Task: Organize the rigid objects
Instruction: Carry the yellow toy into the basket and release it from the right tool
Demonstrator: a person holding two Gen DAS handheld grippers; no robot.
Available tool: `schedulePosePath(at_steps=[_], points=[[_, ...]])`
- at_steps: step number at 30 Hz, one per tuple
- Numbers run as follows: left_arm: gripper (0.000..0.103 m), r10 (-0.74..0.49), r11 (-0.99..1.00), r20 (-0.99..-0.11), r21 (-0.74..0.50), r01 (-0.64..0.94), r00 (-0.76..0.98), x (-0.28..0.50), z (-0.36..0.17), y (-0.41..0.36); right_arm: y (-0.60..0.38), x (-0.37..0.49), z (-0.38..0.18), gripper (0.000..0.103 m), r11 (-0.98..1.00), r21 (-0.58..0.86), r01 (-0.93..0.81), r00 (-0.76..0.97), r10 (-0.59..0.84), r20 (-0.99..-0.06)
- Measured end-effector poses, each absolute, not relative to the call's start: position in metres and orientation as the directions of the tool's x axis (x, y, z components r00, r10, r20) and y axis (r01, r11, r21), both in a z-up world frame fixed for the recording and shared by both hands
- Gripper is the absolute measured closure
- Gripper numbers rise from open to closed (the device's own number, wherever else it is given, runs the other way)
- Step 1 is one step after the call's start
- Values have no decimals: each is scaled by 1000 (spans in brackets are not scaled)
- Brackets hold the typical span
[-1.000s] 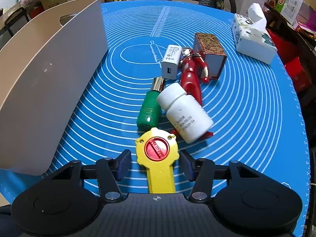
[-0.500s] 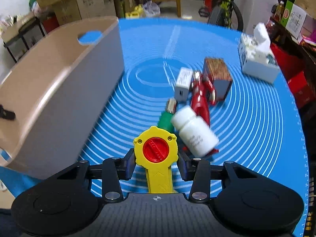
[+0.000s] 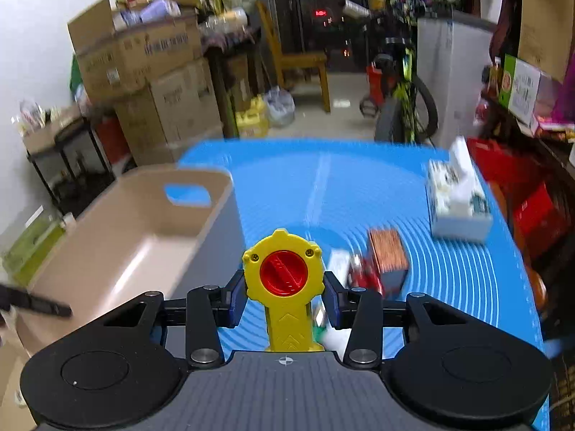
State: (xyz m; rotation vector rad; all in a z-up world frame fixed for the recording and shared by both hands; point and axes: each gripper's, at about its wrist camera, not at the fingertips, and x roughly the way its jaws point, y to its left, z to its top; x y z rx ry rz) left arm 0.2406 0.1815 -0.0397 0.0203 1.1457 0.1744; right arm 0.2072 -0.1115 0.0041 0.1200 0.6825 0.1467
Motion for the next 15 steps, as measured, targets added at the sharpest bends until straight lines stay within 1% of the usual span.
schedulePosePath(at_steps=[8,12,15], points=[[86,154,986,-903,113,-124,401,241,-39,181,-88,223,32,53,971,165,-175,808,237,-539],[86,155,986,-904,113,-126,398,241,-38,181,-68,231,42,53,946,193,-262,798,324,-507],[86,157,985,-904,116,-125,398,242,-38,181,-47,234,42,53,924,181,-338,780,382,-495]])
